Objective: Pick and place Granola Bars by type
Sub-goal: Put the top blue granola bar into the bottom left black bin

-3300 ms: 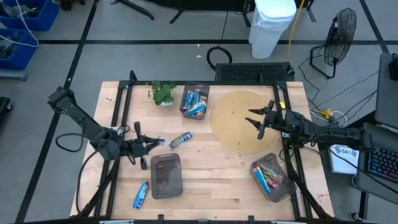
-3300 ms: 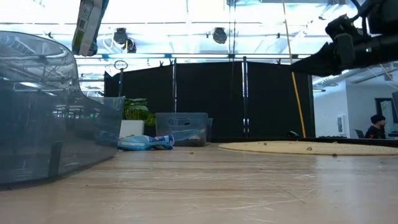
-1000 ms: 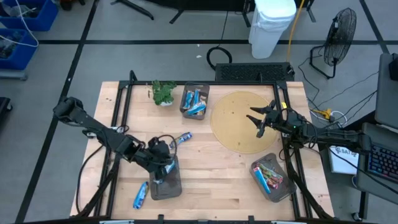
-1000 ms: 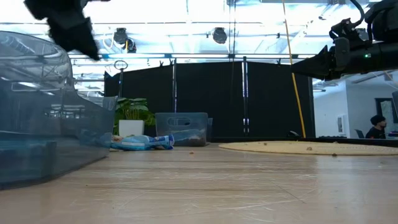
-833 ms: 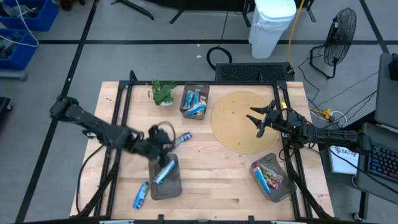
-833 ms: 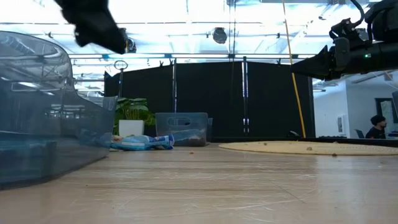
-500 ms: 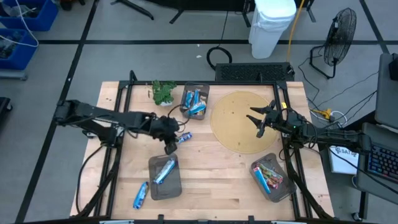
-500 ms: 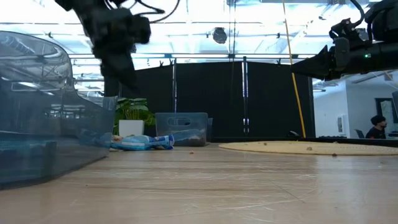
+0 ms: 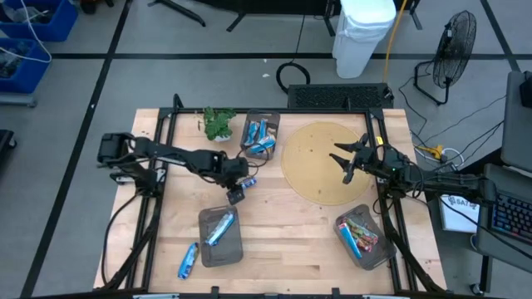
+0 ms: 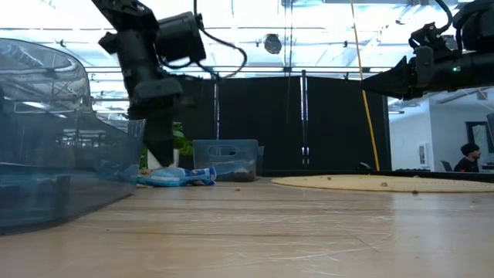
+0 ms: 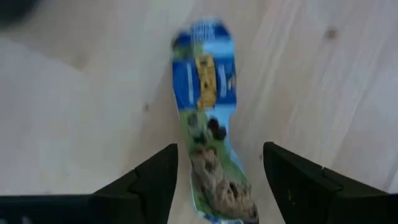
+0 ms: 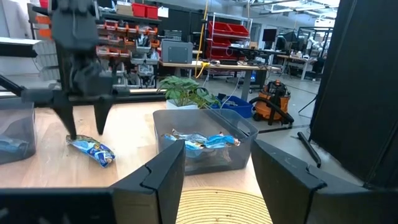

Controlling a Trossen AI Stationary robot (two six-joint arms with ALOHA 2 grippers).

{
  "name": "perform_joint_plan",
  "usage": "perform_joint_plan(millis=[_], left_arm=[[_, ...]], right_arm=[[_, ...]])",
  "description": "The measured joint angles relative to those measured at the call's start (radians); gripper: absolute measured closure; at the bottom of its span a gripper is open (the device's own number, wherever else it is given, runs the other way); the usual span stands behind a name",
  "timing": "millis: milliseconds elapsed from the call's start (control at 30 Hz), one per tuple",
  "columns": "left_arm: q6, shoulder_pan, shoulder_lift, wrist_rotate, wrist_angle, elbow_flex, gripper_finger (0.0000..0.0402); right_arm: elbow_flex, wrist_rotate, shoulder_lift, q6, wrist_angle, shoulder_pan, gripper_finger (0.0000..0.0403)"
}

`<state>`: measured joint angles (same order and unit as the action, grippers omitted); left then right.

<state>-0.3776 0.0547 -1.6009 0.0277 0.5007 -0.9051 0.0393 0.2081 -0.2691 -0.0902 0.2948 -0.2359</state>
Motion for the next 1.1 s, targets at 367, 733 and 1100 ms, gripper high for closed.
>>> perform_joint_plan(millis=[367,733,1100], left_arm=[[-0.012,0.002,-0.109,0.029,-0.044,-0.003,0.0193],[0.015,0.005,-0.071,0.005,-0.011,0.000,0.0363],[0.028,-0.048,0.193,-0.225,0.018,0.000,0.0390]], right_arm=[[0.000,0.000,0.000,0.000,0.000,0.000,0.0225],[0.000,0.000,0.000,0.000,-0.001,0.000,0.0223],[0.000,0.000,0.000,0.000,0.000,0.000,0.0223]])
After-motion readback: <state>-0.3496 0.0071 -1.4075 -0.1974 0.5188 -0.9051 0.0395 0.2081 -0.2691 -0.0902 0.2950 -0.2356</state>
